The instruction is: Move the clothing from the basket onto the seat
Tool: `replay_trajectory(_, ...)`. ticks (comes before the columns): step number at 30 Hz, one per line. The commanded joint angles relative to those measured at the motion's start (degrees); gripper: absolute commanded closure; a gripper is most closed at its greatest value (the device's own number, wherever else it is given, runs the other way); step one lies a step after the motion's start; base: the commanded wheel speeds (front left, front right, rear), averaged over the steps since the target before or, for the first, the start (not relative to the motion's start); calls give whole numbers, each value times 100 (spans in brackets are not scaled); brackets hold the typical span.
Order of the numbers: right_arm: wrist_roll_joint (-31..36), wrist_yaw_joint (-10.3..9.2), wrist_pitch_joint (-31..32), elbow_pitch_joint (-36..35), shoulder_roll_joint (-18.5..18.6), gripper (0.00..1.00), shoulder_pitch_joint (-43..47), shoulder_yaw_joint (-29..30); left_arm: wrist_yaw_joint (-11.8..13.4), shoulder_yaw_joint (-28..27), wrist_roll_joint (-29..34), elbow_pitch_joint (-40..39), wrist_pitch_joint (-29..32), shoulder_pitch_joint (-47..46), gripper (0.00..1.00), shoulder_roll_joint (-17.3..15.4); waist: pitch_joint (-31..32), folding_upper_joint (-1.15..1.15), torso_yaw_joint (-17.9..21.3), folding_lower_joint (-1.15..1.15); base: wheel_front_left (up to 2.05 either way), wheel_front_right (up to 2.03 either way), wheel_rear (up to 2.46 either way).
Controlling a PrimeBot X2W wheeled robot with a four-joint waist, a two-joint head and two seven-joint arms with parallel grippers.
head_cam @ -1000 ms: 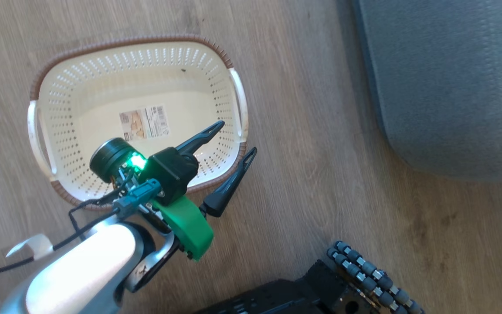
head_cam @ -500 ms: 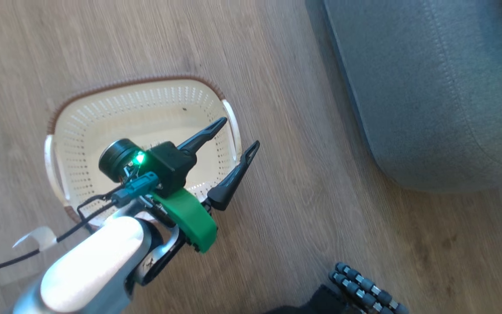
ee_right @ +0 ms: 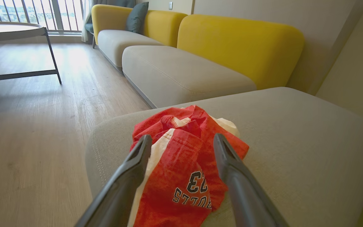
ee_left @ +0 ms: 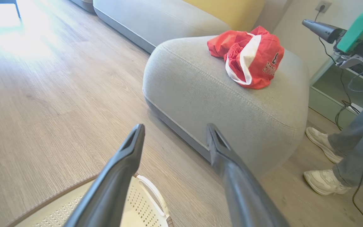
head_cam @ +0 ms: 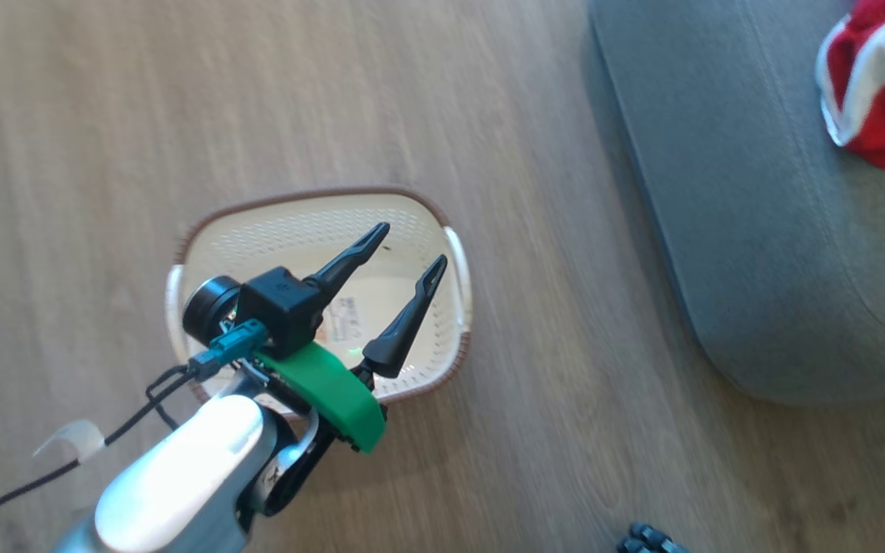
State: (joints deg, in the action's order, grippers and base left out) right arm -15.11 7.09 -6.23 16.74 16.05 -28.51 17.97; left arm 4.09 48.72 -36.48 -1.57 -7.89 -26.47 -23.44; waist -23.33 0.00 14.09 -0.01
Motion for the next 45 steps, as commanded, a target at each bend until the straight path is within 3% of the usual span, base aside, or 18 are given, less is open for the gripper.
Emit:
replay_trajectory(1, 59, 40, 65, -364, 57, 0, 181, -1, 27, -274, -37, -116, -103, -30, 0, -15, 245, 0, -250, 1, 0, 0, 0)
replay_trajectory(13, 388, 40, 261, -1597, -266, 0, 1287, -379, 280, -900, -418, 321, -581, 457, 0, -49, 991, 0, -1191, 1, 0, 0, 0)
replay_trajectory(26, 458, 40, -25, -1704, -687, 0, 2076, -1110, 397, -1767, -462, 810, -705, 983, 0, -192, 1515, 0, -1876, 1, 0, 0, 0)
replay_trajectory(33, 697, 40, -390, -1411, -887, 0, 2477, -1487, 283, -2266, -168, 1076, -709, 1211, 0, -9, 1685, 0, -1962, 1, 0, 0, 0)
replay_trajectory(45, 1018, 40, -756, -1003, -1166, 0, 2701, -1749, -52, -2972, 378, 1459, -710, 1585, 0, 340, 1857, 0, -1670, 1, 0, 0, 0)
